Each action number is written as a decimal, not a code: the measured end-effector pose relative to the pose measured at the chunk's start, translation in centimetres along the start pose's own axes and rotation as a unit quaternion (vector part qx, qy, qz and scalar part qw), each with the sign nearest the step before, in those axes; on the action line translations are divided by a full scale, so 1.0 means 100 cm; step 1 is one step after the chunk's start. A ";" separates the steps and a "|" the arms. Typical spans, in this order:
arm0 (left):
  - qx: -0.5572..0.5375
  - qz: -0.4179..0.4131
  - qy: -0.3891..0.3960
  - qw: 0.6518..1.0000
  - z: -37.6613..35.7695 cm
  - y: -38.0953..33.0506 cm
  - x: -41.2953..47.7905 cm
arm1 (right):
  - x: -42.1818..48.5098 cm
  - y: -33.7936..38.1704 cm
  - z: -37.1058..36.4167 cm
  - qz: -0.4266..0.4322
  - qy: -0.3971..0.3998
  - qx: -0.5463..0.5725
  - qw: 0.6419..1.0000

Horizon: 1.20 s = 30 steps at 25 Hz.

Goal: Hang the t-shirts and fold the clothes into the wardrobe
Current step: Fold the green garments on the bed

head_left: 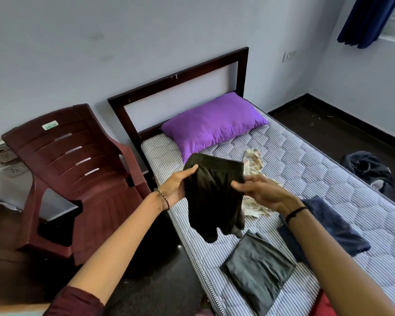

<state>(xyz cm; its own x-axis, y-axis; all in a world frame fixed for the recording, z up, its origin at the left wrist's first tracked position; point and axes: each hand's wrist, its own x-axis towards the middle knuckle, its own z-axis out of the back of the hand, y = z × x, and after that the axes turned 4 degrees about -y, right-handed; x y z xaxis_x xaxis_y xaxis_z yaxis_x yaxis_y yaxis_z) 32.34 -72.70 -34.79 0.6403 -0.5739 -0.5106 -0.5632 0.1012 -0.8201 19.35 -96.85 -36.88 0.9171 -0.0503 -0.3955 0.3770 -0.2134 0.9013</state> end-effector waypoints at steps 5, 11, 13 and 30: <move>0.183 0.076 -0.008 0.980 0.003 0.040 0.000 | 0.001 -0.005 0.009 -0.062 -0.104 0.071 0.990; 0.027 0.065 -0.006 0.998 0.000 0.069 0.000 | -0.015 -0.044 0.010 -0.164 -0.019 0.052 0.985; 0.097 0.055 -0.041 0.993 0.005 0.080 0.009 | -0.013 -0.056 0.012 -0.168 -0.076 0.084 0.979; 0.252 0.094 0.005 0.963 0.009 0.157 -0.009 | -0.040 -0.153 0.025 -0.170 -0.181 -0.002 0.969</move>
<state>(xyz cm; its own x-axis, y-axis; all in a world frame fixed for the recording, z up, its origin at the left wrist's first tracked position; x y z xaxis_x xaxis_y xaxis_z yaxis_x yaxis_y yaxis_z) 23.39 -69.83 -47.49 0.5448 -0.5147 -0.6620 -0.3414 0.5849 -0.7357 9.55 -95.77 -49.54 0.6343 -0.3165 -0.7053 0.6505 -0.2745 0.7082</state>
